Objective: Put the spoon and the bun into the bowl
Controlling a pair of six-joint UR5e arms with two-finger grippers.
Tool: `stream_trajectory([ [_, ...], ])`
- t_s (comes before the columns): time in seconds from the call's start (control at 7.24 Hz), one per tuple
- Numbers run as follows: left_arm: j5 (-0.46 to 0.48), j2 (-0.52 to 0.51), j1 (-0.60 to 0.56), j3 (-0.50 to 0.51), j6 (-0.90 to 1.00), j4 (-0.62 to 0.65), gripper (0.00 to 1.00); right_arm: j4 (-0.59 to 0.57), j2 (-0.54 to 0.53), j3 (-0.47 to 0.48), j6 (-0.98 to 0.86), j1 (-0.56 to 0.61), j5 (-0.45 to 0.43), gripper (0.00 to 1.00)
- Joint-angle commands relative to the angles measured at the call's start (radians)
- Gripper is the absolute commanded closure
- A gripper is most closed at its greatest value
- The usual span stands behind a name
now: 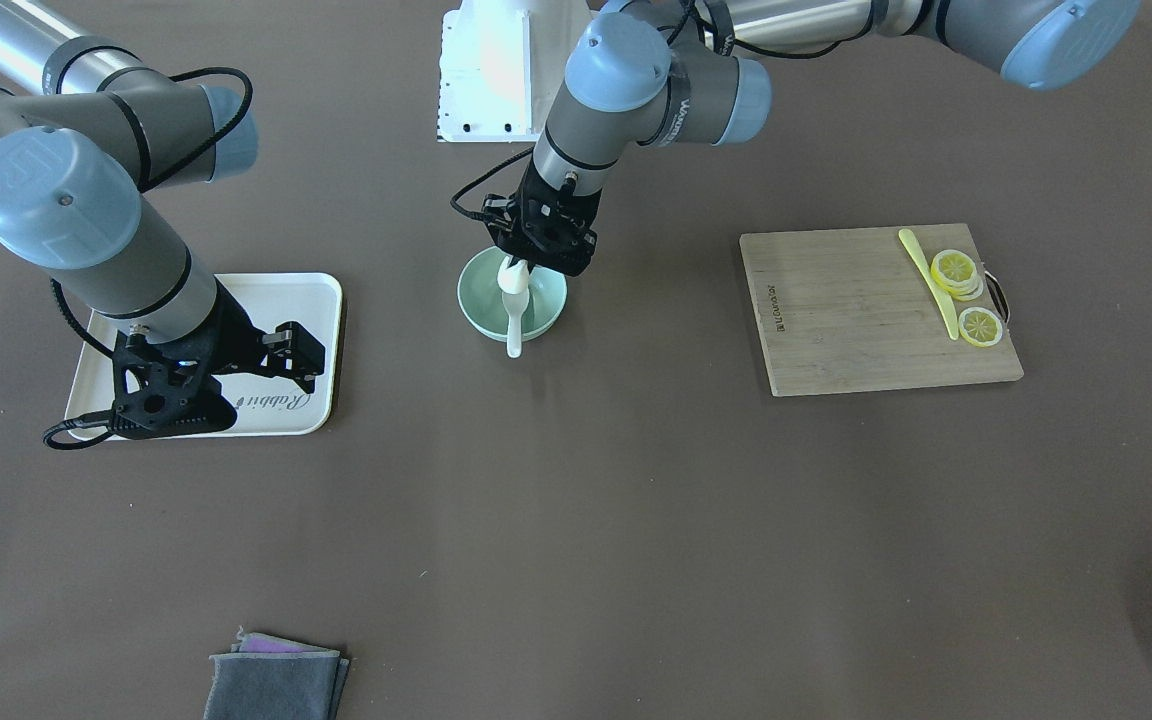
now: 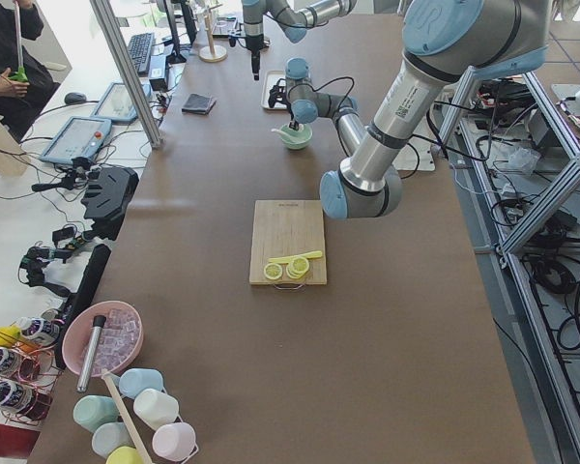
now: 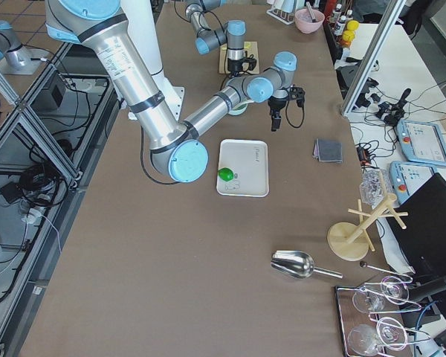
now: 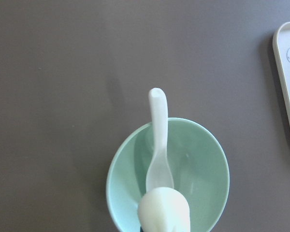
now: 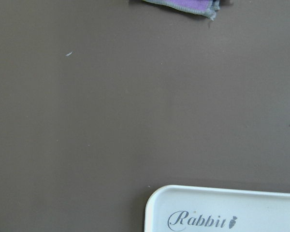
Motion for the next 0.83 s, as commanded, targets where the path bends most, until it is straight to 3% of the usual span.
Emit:
stream_trajectory([
  [0.0,0.006,-0.005,0.001,0.028,0.003,-0.065,0.03,0.000,-0.008,-0.002,-0.012,0.025,0.020,0.00],
  [0.69,0.017,0.081,-0.059,-0.091,0.013,-0.056,0.02,-0.001,-0.005,-0.014,-0.039,0.033,0.017,0.00],
])
